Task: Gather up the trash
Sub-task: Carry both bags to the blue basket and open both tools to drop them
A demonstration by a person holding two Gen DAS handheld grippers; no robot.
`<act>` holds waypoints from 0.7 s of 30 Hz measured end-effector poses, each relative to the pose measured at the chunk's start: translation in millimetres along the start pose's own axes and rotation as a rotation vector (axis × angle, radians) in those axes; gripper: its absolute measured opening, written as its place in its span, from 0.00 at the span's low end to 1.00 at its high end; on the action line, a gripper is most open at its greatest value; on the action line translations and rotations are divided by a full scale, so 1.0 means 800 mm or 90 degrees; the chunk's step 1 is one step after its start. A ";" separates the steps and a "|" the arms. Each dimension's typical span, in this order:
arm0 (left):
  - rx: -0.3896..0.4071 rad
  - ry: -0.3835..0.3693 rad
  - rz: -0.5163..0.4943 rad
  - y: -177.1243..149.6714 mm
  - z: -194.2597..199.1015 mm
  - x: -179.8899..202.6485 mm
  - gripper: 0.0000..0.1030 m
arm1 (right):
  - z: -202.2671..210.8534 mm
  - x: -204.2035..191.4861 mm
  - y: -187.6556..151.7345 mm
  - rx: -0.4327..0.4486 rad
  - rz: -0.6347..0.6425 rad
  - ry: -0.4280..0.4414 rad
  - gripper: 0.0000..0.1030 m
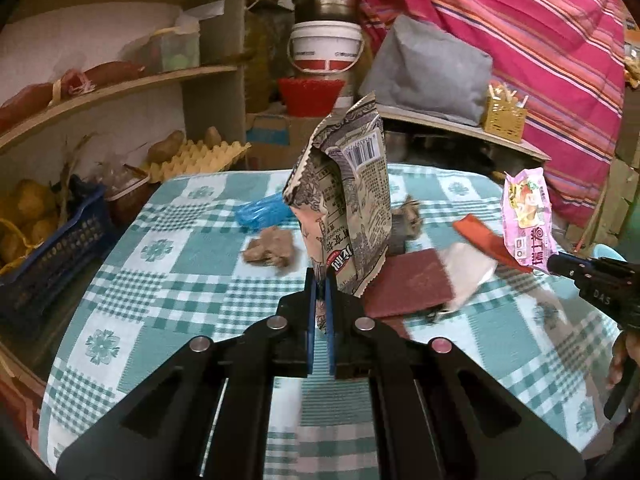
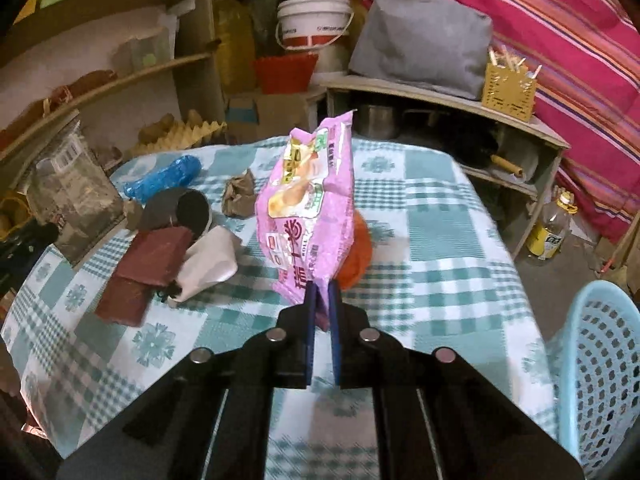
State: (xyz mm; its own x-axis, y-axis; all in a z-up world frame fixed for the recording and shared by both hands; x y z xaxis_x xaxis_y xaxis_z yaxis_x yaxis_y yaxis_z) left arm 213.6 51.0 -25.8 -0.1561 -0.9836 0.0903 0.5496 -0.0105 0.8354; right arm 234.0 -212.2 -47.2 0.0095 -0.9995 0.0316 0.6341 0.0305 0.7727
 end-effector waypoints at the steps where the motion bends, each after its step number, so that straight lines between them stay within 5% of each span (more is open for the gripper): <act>1: 0.002 -0.004 -0.004 0.001 0.001 0.007 0.03 | 0.005 0.006 0.001 0.004 -0.004 -0.003 0.06; 13: 0.019 -0.076 -0.046 0.016 -0.005 0.124 0.03 | 0.059 0.121 -0.009 0.040 -0.067 -0.057 0.06; 21: 0.021 -0.154 -0.091 0.018 -0.017 0.242 0.03 | 0.086 0.215 -0.040 0.040 -0.112 -0.119 0.06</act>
Point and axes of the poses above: each gripper's, at about its wrist camera, not at the fingertips, and z roughly against the way its jaws point, x to its right, y to its top, the point moved 8 cm from there along -z, roughly the way its jaws point, and after that the axes turned 7 degrees about -y, right-handed, at the moved point
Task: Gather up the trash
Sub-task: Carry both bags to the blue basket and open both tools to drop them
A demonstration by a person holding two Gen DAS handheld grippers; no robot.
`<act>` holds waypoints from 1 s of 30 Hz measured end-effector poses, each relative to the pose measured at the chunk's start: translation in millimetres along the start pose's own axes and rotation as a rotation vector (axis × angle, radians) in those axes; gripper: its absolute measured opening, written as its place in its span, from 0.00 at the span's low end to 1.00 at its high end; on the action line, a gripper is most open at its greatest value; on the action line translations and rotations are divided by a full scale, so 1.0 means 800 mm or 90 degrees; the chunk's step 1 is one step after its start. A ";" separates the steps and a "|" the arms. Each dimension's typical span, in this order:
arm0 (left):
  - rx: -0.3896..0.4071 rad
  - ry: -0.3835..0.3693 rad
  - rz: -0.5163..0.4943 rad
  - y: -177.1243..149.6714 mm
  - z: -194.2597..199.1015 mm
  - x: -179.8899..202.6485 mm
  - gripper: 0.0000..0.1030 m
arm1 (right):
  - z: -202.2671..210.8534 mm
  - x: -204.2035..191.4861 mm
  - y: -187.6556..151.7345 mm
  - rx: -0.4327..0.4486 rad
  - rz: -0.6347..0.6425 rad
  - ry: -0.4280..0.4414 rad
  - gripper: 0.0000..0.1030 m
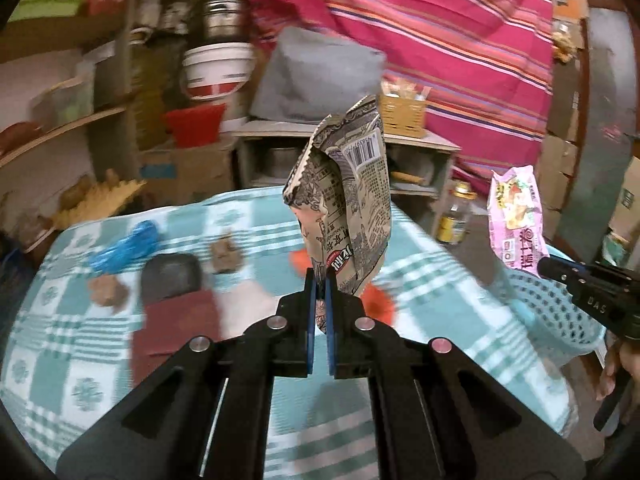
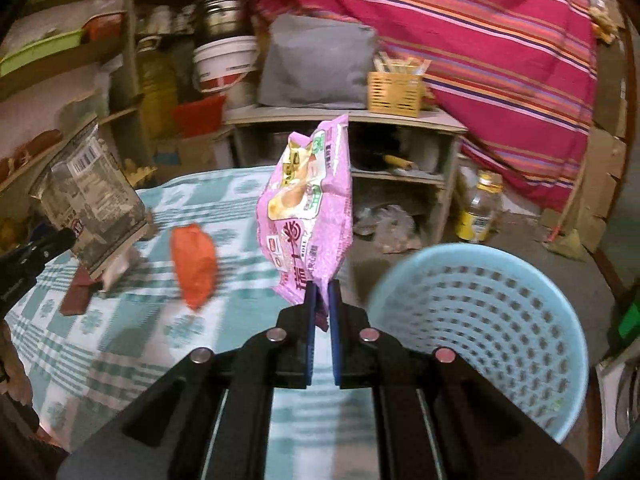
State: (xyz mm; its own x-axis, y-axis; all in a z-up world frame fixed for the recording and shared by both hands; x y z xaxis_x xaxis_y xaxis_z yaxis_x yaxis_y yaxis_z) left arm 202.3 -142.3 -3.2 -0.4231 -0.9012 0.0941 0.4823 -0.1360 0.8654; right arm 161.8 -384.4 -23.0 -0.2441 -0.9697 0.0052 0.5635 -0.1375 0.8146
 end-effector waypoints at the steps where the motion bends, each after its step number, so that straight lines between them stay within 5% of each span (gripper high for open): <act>1: -0.003 -0.014 -0.007 0.000 -0.008 0.018 0.03 | 0.002 0.013 -0.002 0.000 -0.005 -0.008 0.06; 12: -0.031 -0.132 -0.063 -0.013 -0.064 0.179 0.03 | 0.010 0.151 -0.032 -0.013 -0.072 -0.099 0.06; 22: -0.066 -0.190 -0.100 -0.036 -0.099 0.264 0.04 | 0.003 0.188 -0.043 -0.025 -0.097 -0.115 0.06; 25: -0.069 -0.196 -0.097 -0.037 -0.101 0.268 0.26 | 0.002 0.191 -0.045 -0.028 -0.099 -0.119 0.06; 26: -0.066 -0.194 -0.097 -0.036 -0.100 0.270 0.46 | 0.001 0.192 -0.046 -0.030 -0.100 -0.120 0.06; 27: -0.059 -0.189 -0.097 -0.034 -0.099 0.269 0.54 | 0.002 0.191 -0.046 -0.030 -0.101 -0.121 0.06; 30: -0.049 -0.184 -0.097 -0.030 -0.093 0.263 0.54 | 0.001 0.192 -0.047 -0.033 -0.100 -0.123 0.06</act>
Point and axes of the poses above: each gripper's, at about its wrist camera, not at the fingertips, and z roughly against the way its jaws point, x to its right, y to its top, the point moved 8 cm from there along -z, roughly the way its jaws point, and after that the axes turned 7 degrees about -y, right-handed, at the moved point
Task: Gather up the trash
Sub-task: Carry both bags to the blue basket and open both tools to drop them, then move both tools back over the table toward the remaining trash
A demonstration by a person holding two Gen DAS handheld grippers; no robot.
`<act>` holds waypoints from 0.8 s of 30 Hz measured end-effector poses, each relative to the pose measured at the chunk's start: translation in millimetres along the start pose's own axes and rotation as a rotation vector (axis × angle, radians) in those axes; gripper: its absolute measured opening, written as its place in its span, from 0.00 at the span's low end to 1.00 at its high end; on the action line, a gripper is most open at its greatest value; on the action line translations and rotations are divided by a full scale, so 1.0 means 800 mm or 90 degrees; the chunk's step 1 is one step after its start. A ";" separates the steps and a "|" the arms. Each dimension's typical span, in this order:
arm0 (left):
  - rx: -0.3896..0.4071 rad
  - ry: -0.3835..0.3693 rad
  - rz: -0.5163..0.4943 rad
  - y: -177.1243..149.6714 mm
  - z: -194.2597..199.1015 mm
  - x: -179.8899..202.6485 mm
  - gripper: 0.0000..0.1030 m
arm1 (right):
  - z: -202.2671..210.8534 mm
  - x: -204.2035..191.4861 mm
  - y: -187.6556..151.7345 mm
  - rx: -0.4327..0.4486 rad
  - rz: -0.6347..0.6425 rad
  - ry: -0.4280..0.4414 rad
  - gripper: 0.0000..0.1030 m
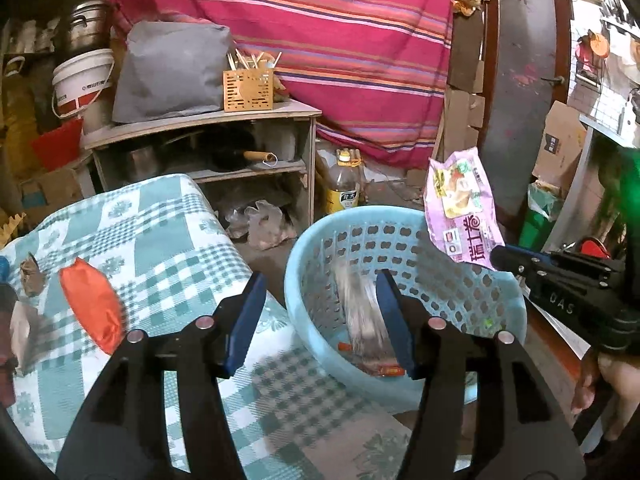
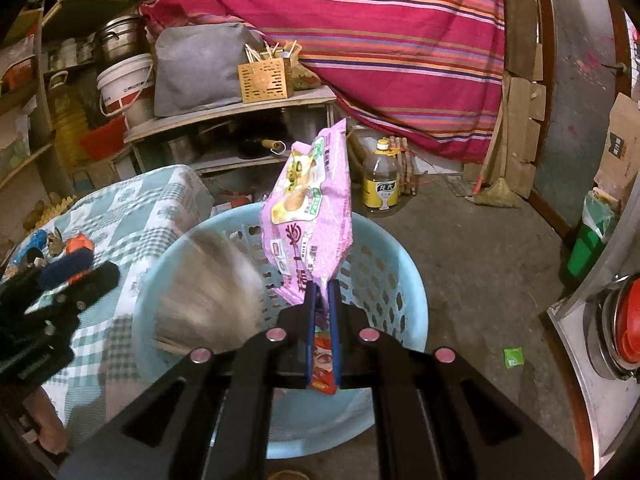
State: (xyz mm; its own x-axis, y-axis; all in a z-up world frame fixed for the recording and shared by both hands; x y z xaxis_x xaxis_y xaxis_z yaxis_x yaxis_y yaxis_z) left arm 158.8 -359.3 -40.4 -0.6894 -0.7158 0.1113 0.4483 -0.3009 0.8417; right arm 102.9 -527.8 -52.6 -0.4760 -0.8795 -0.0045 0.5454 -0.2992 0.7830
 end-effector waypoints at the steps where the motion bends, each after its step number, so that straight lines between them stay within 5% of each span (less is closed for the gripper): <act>1: 0.003 0.007 0.002 0.000 0.003 -0.005 0.55 | 0.000 -0.001 0.000 0.000 0.002 -0.001 0.06; 5: 0.015 0.050 0.014 0.002 0.022 -0.033 0.70 | 0.000 -0.009 -0.001 0.000 0.015 -0.005 0.06; 14: 0.041 0.144 0.082 0.002 0.084 -0.130 0.83 | -0.006 -0.039 -0.005 -0.011 0.044 -0.013 0.10; 15: 0.041 0.152 0.088 0.001 0.089 -0.141 0.83 | -0.007 -0.044 -0.005 -0.010 0.049 -0.019 0.27; 16: 0.041 0.159 0.094 -0.001 0.095 -0.150 0.83 | -0.005 -0.047 -0.004 -0.006 0.049 -0.025 0.59; 17: 0.042 0.172 0.101 -0.004 0.103 -0.163 0.84 | -0.002 -0.051 -0.002 0.004 0.049 -0.031 0.69; 24: 0.049 0.242 0.130 -0.023 0.153 -0.232 0.88 | 0.016 -0.094 0.010 0.024 0.048 -0.002 0.71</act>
Point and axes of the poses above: each gripper's, at about its wrist camera, not at the fingertips, and z roughly against the way its jaws point, x to its right, y to its top, the point moved 8 cm from there along -z, roughly the way its jaws point, and after that the axes turned 7 degrees about -y, right-handed, at the moved point
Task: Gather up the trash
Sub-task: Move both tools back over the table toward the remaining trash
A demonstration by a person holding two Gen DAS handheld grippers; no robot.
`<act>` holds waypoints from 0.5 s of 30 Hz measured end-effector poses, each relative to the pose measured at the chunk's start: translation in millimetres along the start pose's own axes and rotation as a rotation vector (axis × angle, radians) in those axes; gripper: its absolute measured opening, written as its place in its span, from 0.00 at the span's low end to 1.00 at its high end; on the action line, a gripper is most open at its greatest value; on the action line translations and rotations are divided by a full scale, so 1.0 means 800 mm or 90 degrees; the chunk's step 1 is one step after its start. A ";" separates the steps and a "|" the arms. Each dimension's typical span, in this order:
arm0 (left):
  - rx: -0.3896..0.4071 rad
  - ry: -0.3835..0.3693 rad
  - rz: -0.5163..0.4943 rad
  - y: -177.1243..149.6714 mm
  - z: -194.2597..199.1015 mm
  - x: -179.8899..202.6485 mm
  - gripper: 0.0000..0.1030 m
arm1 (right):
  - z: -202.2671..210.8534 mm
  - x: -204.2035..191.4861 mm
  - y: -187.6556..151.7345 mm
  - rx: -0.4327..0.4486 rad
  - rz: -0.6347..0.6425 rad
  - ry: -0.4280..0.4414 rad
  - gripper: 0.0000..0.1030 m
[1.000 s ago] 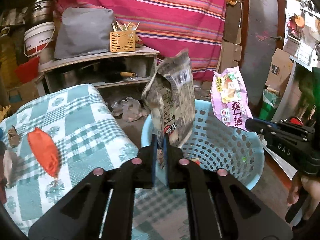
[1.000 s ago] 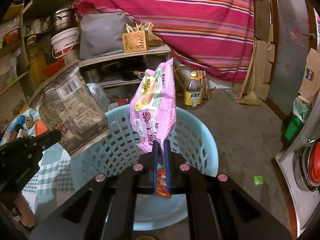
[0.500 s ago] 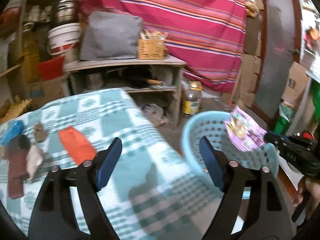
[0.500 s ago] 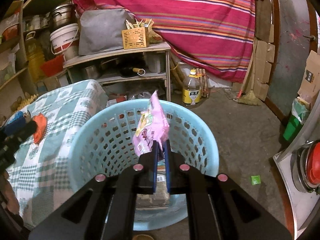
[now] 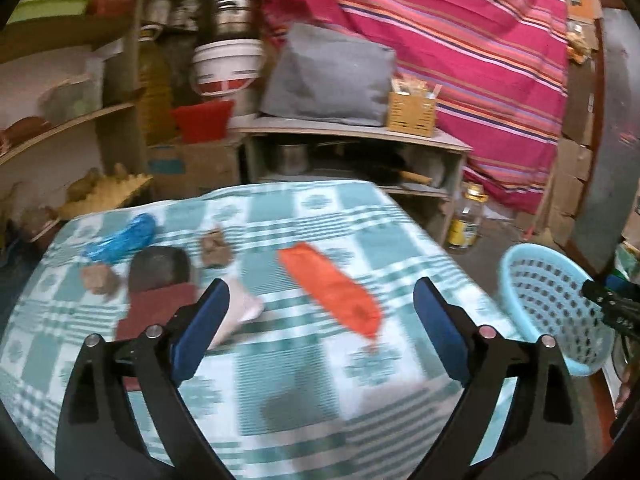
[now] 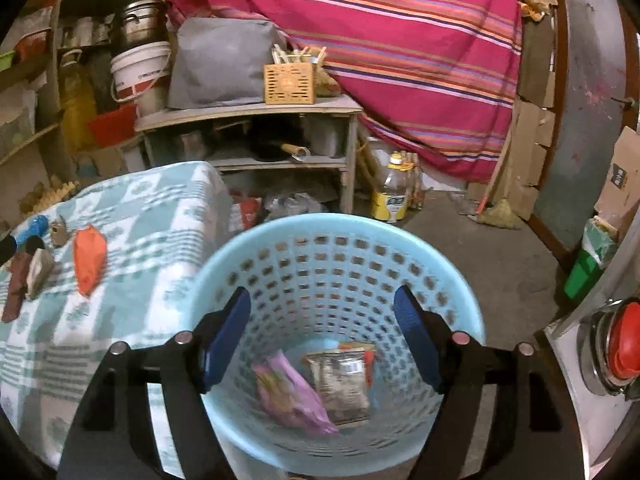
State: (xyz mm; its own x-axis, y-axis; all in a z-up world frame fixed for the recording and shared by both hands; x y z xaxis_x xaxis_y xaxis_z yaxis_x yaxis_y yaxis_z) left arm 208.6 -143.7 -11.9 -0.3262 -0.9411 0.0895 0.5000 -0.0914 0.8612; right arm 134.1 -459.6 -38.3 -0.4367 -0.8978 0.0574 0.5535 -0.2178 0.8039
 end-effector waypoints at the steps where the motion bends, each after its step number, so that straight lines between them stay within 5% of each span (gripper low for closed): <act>1: -0.001 0.007 0.006 -0.001 0.002 -0.012 0.88 | 0.001 -0.011 0.001 0.001 0.004 0.003 0.71; 15: -0.010 0.097 0.058 -0.020 0.028 -0.147 0.94 | 0.006 -0.158 0.005 0.007 0.072 0.061 0.81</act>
State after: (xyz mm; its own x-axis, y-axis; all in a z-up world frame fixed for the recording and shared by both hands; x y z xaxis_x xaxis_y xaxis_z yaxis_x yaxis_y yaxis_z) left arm 220.6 -24.2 -24.9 -0.1542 -0.9840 0.0898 0.5347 -0.0067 0.8450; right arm 187.9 -345.3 -39.7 -0.3011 -0.9492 0.0917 0.5870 -0.1087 0.8022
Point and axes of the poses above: each gripper's, at about its wrist camera, not at the fingertips, and z roughly against the way its jaws point, x to its right, y to its top, the point moved 8 cm from there along -z, roughly the way its jaws point, and after that the axes turned 7 degrees about -y, right-handed, at the moved point
